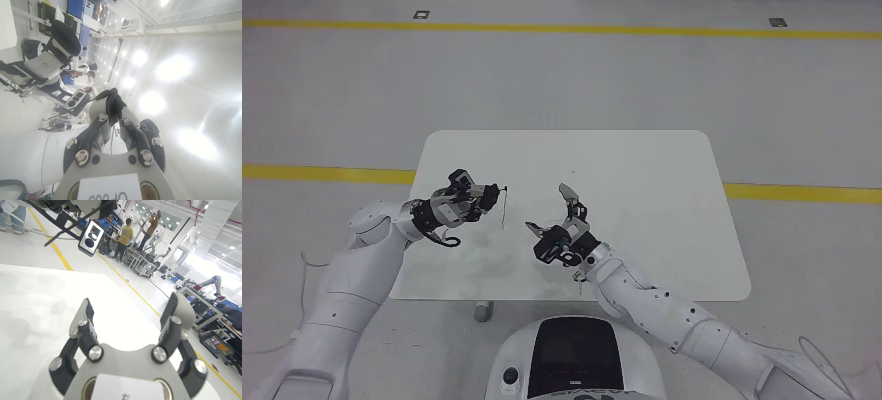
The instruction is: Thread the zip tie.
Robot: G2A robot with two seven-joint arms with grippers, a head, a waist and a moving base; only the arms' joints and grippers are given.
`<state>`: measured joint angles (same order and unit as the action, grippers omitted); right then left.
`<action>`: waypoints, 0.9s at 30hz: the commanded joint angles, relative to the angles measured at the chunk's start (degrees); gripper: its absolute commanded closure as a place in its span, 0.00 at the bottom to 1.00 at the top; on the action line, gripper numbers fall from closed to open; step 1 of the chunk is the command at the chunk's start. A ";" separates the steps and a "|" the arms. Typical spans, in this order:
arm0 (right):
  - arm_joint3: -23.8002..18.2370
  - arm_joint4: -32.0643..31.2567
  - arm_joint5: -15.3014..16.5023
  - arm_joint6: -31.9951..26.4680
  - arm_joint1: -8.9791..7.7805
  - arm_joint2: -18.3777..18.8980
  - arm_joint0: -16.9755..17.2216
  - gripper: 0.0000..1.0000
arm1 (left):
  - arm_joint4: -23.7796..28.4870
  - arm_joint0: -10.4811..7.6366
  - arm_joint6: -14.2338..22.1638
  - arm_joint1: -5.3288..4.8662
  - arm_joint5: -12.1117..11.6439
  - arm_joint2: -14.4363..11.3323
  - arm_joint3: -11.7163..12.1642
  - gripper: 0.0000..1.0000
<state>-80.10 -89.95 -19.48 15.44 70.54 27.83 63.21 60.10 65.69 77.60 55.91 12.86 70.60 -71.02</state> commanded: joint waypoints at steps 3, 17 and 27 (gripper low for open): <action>0.00 0.00 0.00 0.01 0.00 -0.01 0.00 0.00 | 0.00 0.00 0.00 0.00 0.00 0.00 0.00 1.00; -1.34 3.48 4.22 3.37 -1.15 6.71 4.57 0.00 | 0.96 -0.28 -2.47 -0.34 -0.17 1.77 5.82 1.00; -2.11 4.35 6.60 5.04 -1.54 9.63 6.52 0.00 | 1.18 -3.84 -1.75 0.66 -0.33 -1.44 14.11 1.00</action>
<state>-82.21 -85.60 -12.87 20.51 69.00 37.47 69.74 61.30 61.85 75.81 56.58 12.55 69.16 -56.91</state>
